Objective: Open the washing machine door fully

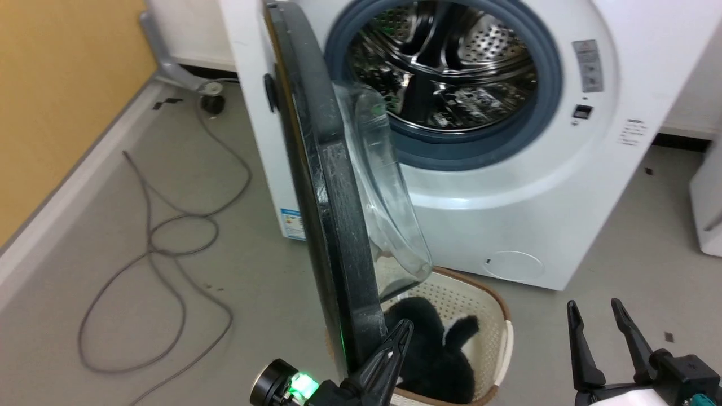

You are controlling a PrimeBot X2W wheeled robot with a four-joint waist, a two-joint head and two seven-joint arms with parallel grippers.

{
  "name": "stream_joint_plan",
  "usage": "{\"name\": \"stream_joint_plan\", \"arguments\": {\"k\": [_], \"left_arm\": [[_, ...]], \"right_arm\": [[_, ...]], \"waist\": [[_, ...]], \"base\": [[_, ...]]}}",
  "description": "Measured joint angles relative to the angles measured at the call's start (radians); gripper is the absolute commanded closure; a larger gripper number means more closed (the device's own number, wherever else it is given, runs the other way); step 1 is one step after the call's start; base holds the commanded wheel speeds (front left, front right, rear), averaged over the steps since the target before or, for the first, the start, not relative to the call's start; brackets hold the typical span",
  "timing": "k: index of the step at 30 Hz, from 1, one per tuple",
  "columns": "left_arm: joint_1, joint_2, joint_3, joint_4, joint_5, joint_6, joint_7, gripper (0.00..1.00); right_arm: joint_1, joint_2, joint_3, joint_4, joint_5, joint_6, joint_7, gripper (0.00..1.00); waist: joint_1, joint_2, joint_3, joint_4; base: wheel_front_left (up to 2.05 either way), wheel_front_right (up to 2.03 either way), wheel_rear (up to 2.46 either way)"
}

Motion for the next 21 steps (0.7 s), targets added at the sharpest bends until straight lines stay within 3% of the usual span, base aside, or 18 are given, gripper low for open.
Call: {"name": "stream_joint_plan", "arguments": {"k": [21], "left_arm": [[0.035,-0.003,0.05,-0.01,0.003,0.009,-0.002,1.0]], "right_arm": [[-0.002,0.001,0.015,0.011,0.009,0.0,0.0,0.0]], "waist": [[0.0,0.0,0.012,0.216]], "base": [[0.0,0.0,0.0]]}}
